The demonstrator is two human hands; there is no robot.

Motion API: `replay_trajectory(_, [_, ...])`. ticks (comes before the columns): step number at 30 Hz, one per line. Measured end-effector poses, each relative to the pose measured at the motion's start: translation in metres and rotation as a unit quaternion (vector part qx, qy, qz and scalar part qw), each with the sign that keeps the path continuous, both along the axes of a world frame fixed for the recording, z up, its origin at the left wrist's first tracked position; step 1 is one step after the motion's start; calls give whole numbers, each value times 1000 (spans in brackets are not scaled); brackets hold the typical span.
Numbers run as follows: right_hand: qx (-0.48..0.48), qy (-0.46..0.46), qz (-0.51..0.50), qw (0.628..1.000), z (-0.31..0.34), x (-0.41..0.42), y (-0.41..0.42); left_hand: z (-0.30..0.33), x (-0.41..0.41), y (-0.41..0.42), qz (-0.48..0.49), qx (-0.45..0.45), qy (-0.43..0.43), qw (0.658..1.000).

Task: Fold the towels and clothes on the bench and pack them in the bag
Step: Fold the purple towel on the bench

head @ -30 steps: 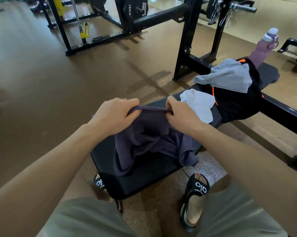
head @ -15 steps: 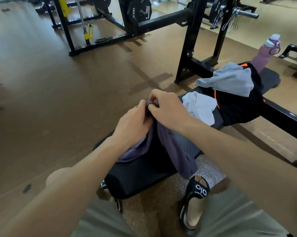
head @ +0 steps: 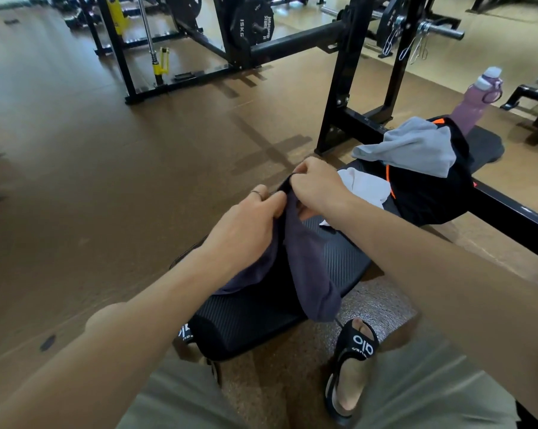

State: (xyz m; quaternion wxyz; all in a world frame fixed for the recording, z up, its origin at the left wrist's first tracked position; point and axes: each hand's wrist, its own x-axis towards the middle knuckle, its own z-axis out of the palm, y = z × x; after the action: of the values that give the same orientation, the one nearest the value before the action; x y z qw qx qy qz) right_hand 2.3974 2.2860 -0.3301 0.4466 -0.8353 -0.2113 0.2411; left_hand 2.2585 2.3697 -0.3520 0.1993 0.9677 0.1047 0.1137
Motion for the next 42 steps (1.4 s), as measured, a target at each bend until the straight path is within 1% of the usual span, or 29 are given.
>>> replay_trajectory(3, [28, 67, -16, 997, 9, -5, 4, -8, 5, -10, 48, -40, -19, 998])
replay_trajectory(4, [26, 68, -15, 997, 8, -5, 5, -9, 6, -13, 68, -59, -24, 996])
replay_trajectory(7, [-26, 18, 7, 999, 9, -5, 7, -9, 10, -21, 111, -82, -11, 990])
replay_trajectory(10, [-40, 6, 22, 999, 10, -9, 7, -10, 14, -25, 144, -47, 8, 988])
replay_trajectory(12, [-38, -24, 23, 999, 13, -10, 8, -11, 16, -27, 149, -19, -5, 989])
replay_trajectory(14, [-29, -52, 17, 998, 15, -10, 7, -10, 18, -25, 150, 1, -14, 989])
replay_trajectory(17, [4, -63, 12, 998, 15, -12, 4, -7, 17, -19, 155, 12, 2, 988])
replay_trajectory(21, [47, -116, -40, 991, 18, -4, 3, -11, 10, -12, 157, -4, 55, 986])
replay_trajectory(24, [51, -146, -78, 985, 19, 10, -4, -18, -3, -1, 160, 4, 95, 983])
replay_trajectory(26, [53, -140, -105, 983, 20, 20, -13, -20, -12, 10, 150, 30, 115, 982])
replay_trajectory(28, [68, -115, -124, 983, 20, 29, -21, -19, -20, 20, 125, 65, 125, 982])
replay_trajectory(31, [80, -66, -156, 982, 17, 44, -31, -12, -30, 35, 99, 140, 102, 980])
replay_trajectory(33, [92, -40, -180, 979, 16, 54, -35, -5, -35, 46, 93, 160, 73, 980])
replay_trajectory(35, [92, -21, -190, 977, 16, 61, -40, 2, -38, 56, 73, 148, 44, 985])
replay_trajectory(38, [75, -7, -183, 980, 14, 68, -44, 12, -39, 68, 30, 88, -14, 996])
replay_trajectory(42, [35, 36, -193, 980, 9, 81, -48, 28, -37, 73, 6, 40, -92, 995])
